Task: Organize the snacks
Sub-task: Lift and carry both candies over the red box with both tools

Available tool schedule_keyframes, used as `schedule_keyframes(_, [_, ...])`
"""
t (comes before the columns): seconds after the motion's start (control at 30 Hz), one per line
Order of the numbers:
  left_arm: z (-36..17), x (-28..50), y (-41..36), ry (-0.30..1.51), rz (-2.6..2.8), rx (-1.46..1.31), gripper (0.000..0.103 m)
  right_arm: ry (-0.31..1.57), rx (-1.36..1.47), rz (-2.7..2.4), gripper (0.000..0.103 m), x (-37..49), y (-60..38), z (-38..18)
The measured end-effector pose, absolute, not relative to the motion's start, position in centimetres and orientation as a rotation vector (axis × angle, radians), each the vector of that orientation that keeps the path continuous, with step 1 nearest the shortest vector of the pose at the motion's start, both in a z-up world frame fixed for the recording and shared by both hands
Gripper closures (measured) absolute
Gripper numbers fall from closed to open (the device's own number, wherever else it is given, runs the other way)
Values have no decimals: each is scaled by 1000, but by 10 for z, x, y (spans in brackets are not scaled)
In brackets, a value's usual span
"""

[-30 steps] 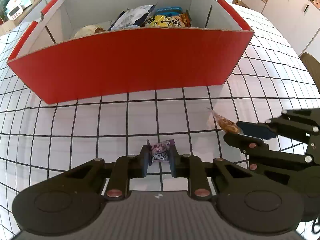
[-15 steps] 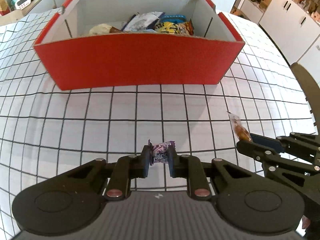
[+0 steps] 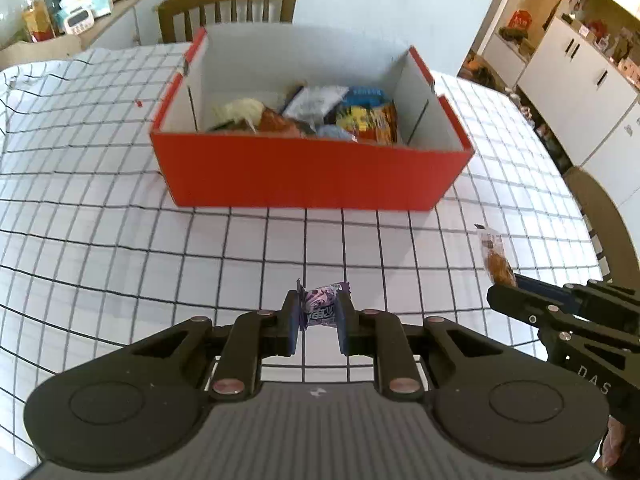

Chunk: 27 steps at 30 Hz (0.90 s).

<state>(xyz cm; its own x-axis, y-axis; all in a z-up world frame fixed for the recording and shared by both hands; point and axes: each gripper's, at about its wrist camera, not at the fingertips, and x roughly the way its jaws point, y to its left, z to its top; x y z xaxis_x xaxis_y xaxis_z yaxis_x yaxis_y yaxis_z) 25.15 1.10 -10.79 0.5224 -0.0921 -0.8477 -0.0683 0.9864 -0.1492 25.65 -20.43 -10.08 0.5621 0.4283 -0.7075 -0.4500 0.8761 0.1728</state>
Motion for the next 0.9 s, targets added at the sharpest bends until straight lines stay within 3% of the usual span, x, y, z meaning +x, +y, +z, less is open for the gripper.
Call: schedule_keyframes(0.9, [-27,301,45,868,66,-192,85,671,-45,495,89,305,-156,-25])
